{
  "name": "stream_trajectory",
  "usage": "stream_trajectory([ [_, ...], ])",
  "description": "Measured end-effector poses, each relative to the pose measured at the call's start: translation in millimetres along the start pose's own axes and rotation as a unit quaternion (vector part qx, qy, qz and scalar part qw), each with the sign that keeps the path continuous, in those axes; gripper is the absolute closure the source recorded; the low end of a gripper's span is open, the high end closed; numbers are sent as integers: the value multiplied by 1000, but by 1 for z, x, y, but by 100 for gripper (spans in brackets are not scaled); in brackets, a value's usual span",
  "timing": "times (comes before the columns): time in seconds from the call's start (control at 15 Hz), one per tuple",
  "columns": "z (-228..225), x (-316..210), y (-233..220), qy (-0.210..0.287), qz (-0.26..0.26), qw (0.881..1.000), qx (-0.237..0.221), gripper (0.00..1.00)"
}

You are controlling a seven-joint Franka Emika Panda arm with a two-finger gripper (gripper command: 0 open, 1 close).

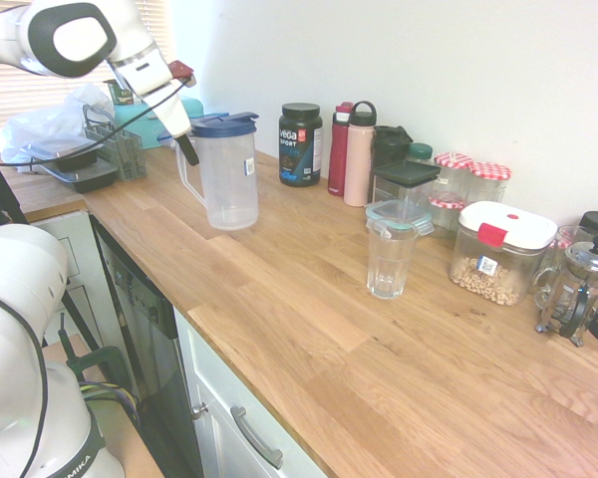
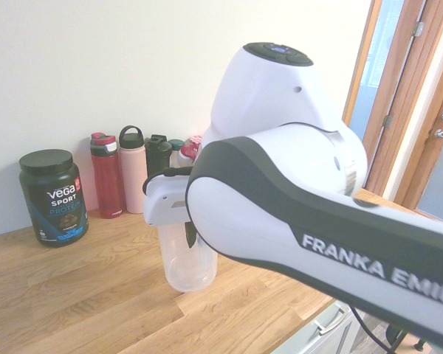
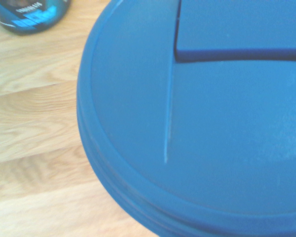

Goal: Pour me some water

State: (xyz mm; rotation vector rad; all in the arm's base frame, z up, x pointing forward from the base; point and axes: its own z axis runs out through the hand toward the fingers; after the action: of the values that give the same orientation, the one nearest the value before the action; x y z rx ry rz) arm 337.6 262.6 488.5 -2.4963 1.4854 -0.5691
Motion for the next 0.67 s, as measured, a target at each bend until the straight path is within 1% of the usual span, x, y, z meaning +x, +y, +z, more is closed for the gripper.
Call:
stream_trajectory([
  [0.13, 13, 4, -9, -5, -5, 1000, 1, 100],
  [0.4, 25, 5, -30, -10, -7, 1000, 17, 100],
  [0.67, 53, 11, -47, -19, -18, 999, 21, 100],
])
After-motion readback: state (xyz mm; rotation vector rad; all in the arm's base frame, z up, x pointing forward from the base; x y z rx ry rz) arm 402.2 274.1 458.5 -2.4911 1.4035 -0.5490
